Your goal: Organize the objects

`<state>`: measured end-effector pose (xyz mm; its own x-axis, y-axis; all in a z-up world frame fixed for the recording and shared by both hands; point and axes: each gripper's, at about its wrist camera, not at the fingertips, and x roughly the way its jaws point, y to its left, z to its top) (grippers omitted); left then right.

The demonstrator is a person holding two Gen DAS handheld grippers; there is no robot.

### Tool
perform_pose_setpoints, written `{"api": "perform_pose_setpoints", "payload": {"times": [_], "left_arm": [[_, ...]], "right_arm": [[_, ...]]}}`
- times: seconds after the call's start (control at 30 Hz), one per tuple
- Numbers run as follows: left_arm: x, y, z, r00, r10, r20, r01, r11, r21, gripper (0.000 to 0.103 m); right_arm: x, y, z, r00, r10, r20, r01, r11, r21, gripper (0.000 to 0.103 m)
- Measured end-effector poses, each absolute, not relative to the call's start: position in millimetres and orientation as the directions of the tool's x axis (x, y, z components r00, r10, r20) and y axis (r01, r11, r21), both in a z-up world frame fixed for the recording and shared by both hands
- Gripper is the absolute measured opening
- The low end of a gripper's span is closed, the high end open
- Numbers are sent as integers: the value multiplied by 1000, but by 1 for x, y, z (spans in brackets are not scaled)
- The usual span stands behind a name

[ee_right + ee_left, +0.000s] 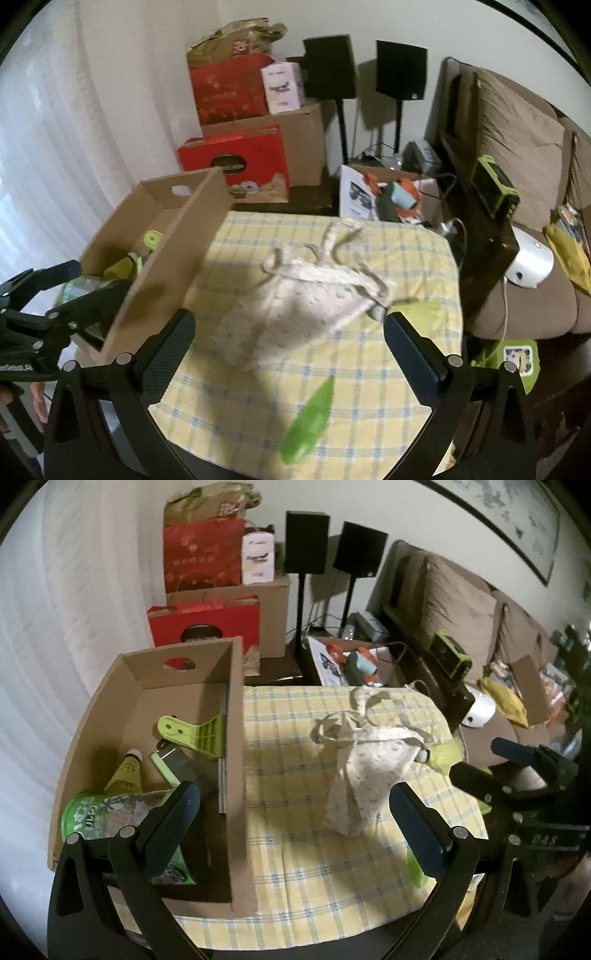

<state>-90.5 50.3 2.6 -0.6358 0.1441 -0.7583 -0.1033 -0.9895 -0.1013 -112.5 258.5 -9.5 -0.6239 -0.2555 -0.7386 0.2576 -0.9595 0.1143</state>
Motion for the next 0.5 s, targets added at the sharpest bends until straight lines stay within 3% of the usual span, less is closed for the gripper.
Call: {"api": "perform_pose_setpoints", "payload": {"times": [0.5], "left_arm": [[-66,101,-38,-565,262,-782,-216,-962,-167,98]], "right_arm": [[-98,324,-47,-598,-205,-775,133,-979,157,100]]}}
